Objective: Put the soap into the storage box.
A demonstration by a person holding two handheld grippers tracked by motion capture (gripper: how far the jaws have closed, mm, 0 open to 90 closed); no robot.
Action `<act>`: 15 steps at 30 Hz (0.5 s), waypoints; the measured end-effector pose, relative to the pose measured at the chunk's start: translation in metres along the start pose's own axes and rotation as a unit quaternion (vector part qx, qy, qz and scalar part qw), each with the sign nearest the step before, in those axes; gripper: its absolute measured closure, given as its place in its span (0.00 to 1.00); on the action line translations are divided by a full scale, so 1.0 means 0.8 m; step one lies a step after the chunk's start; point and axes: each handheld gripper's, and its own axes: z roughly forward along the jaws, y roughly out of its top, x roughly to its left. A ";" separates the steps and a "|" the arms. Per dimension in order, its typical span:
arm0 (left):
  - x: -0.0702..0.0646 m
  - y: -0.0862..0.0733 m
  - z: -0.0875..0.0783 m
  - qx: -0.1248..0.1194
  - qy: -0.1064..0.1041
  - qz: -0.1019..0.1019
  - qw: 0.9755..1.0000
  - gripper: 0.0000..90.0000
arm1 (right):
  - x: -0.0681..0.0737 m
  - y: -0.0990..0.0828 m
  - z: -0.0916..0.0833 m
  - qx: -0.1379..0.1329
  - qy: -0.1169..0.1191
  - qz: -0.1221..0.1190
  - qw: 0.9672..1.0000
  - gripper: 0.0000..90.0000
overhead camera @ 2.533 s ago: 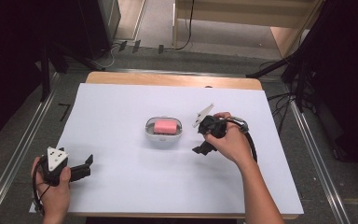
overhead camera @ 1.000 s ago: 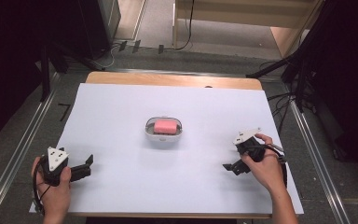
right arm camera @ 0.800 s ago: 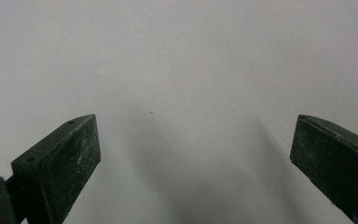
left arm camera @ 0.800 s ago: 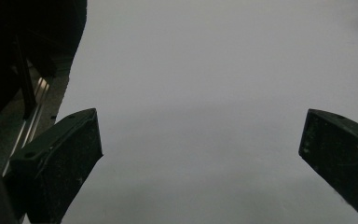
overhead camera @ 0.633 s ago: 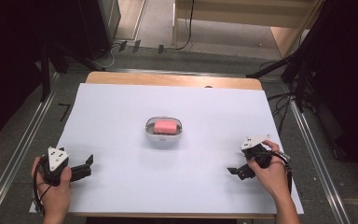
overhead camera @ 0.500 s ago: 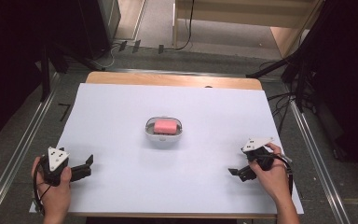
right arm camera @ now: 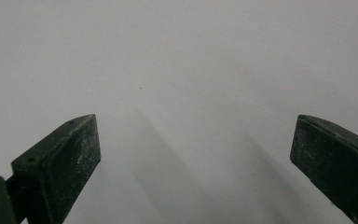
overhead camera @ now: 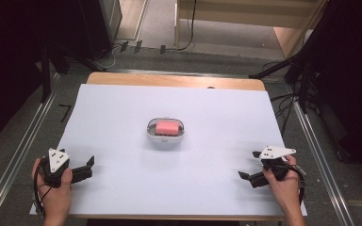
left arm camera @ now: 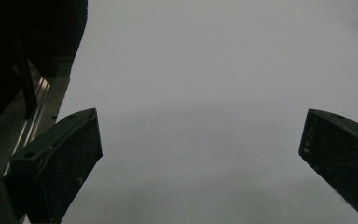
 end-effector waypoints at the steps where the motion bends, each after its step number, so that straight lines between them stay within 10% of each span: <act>1: 0.000 0.000 0.000 0.000 0.000 0.000 1.000 0.00 | -0.001 -0.002 -0.002 -0.005 0.001 0.001 1.000 0.02; 15: 0.000 0.000 0.000 0.000 -0.002 -0.001 1.000 0.00 | -0.010 -0.034 -0.030 -0.069 -0.006 0.036 0.997 0.02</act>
